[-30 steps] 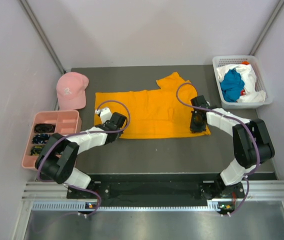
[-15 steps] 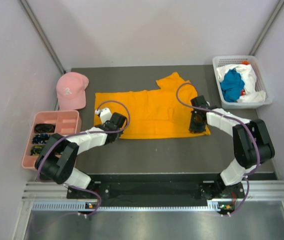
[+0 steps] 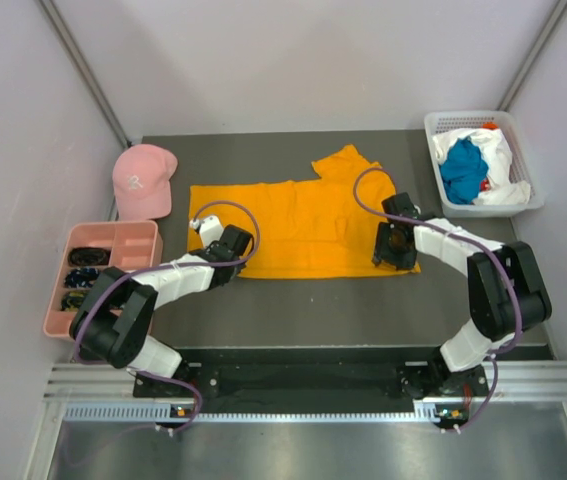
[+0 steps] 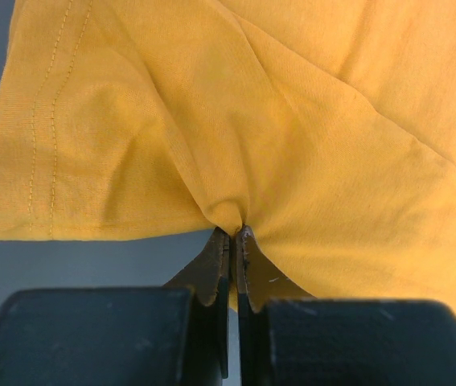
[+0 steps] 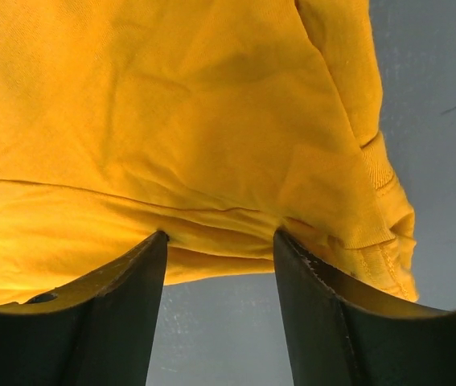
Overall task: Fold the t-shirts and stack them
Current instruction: Fold the flattened tshirt in 1/3 of the way
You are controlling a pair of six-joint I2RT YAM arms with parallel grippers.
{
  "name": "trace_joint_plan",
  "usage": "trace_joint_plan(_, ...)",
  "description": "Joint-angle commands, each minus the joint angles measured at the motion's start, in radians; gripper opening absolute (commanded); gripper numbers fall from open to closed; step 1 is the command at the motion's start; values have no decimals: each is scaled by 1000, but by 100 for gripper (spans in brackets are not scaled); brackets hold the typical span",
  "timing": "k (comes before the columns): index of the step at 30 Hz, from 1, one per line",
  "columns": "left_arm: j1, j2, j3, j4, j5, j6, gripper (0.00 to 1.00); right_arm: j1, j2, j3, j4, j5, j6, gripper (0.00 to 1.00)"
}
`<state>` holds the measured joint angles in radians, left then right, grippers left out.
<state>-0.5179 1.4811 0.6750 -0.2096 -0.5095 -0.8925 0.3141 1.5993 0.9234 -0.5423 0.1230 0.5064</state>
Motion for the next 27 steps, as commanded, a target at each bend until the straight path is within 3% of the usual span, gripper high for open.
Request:
trace_joint_plan(1,2,1,-23,-50,11,6,0,10,10,-28,-42,14,-16,57)
trace_joint_plan(7,2,-2,-25,-50,8,4,0,52,94,-26,-39,12,-11,51)
trace_joint_plan(20,2,-12,-29,-57,3,3,0,60,100,-18,-39,7,-8,0)
trace_joint_plan(27,2,-47,-40,-99,9,-8,0,62,74,-34,-57,20,3,0)
